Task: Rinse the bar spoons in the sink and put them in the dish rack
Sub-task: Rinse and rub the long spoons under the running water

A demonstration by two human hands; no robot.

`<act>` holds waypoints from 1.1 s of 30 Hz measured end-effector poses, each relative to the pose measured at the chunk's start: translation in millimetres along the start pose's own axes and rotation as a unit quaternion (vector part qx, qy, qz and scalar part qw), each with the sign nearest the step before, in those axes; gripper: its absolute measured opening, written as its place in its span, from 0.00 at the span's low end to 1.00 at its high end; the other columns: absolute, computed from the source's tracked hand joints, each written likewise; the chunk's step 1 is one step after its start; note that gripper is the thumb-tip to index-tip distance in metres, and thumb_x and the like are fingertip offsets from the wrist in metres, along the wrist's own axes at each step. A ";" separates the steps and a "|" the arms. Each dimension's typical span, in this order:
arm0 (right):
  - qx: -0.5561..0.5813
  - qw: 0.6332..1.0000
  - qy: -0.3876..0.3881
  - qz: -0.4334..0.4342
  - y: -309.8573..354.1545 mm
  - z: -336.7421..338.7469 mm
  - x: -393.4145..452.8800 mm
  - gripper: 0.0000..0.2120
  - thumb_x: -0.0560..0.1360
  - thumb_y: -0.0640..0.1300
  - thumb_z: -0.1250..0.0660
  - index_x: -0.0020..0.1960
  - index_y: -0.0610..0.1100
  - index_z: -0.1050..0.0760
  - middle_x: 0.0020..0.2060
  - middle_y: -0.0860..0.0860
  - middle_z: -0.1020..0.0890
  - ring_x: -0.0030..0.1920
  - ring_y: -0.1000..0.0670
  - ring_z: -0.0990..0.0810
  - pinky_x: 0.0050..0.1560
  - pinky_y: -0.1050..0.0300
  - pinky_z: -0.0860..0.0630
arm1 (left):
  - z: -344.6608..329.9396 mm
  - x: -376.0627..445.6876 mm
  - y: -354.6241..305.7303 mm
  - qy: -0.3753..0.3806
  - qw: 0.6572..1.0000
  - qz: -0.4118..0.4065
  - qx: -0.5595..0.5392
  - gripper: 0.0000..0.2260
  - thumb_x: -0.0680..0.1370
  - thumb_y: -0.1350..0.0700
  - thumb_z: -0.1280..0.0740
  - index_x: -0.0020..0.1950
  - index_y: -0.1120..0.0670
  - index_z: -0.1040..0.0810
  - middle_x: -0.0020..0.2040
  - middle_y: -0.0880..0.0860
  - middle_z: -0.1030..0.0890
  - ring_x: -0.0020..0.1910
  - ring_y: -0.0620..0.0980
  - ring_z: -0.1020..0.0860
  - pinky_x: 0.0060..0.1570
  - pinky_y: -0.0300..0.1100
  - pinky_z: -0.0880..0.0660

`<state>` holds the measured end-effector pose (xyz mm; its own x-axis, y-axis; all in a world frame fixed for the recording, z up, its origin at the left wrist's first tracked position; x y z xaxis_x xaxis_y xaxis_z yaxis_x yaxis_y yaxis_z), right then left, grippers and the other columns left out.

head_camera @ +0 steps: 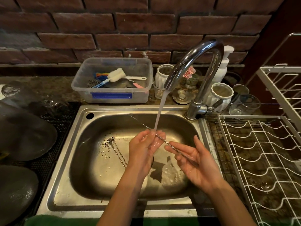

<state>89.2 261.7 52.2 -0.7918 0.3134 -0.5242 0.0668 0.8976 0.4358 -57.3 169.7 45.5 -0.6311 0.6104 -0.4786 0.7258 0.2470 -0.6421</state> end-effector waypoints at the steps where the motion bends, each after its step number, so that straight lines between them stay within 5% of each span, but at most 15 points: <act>1: -0.008 1.000 -0.012 0.008 -0.4 1.9 -3.8 0.34 0.77 0.62 0.41 0.59 0.32 0.20 0.60 0.32 0.19 0.34 0.49 0.16 0.33 0.62 0.18 | -1.0 -1.6 2.1 0.002 1.000 0.006 -0.009 0.09 0.79 0.66 0.33 0.58 0.68 0.22 0.52 0.67 0.16 0.51 0.61 0.15 0.47 0.46 0.17; 9: -0.076 0.991 -0.077 0.074 -4.2 7.0 -26.9 0.32 0.79 0.62 0.43 0.53 0.34 0.16 0.53 0.32 0.16 0.32 0.48 0.18 0.35 0.61 0.17 | -7.3 -9.7 15.4 0.003 0.997 0.026 -0.072 0.12 0.80 0.65 0.34 0.61 0.68 0.24 0.54 0.68 0.16 0.53 0.62 0.15 0.47 0.46 0.17; 20: -0.088 0.981 -0.144 0.094 -6.0 14.0 -62.3 0.34 0.79 0.61 0.45 0.48 0.31 0.16 0.47 0.31 0.16 0.26 0.47 0.20 0.24 0.61 0.22 | -10.2 -4.6 11.8 -0.016 0.997 0.029 -0.074 0.09 0.81 0.65 0.37 0.59 0.68 0.23 0.52 0.67 0.16 0.51 0.60 0.15 0.44 0.45 0.17; 24: -0.130 0.967 -0.179 0.126 -5.7 21.3 -74.3 0.35 0.79 0.59 0.45 0.47 0.28 0.16 0.36 0.31 0.17 0.22 0.47 0.23 0.21 0.61 0.25 | -10.0 -0.6 11.0 -0.016 0.997 0.037 -0.068 0.10 0.81 0.65 0.37 0.60 0.69 0.24 0.52 0.67 0.16 0.51 0.61 0.15 0.47 0.47 0.16; 29: -0.301 0.920 -0.199 0.155 -2.1 21.1 -77.9 0.26 0.75 0.59 0.42 0.42 0.42 0.12 0.28 0.39 0.18 0.24 0.48 0.25 0.30 0.59 0.27 | -10.8 1.9 12.0 -0.004 0.995 0.049 -0.091 0.12 0.78 0.66 0.34 0.60 0.70 0.24 0.49 0.67 0.16 0.51 0.62 0.15 0.46 0.47 0.17; 31: -0.412 0.870 -0.198 0.184 -4.9 18.6 -75.4 0.18 0.77 0.53 0.39 0.39 0.53 0.12 0.30 0.49 0.15 0.27 0.53 0.22 0.34 0.66 0.25 | -9.5 4.6 11.3 -0.004 0.993 0.047 -0.108 0.11 0.78 0.68 0.34 0.60 0.71 0.25 0.48 0.67 0.15 0.50 0.62 0.15 0.46 0.48 0.17; 33: -0.426 0.868 -0.197 0.160 -7.5 15.5 -73.0 0.20 0.74 0.59 0.43 0.39 0.57 0.12 0.36 0.55 0.13 0.36 0.54 0.18 0.39 0.66 0.25 | -8.0 7.4 9.6 -0.008 0.994 0.039 -0.105 0.11 0.77 0.69 0.33 0.59 0.71 0.24 0.49 0.68 0.16 0.51 0.62 0.15 0.46 0.47 0.17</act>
<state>155.9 236.8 75.9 -0.5354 0.7367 -0.4131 -0.3612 0.2425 0.9004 -52.8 182.6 40.6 -0.5734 0.6228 -0.5323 0.8130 0.3523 -0.4636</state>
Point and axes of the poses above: each hand's wrist, its own x-axis towards the middle knuckle, its own z-axis out of the back of the hand, y = z × x, the point moved 1 cm from there along x, towards the middle knuckle
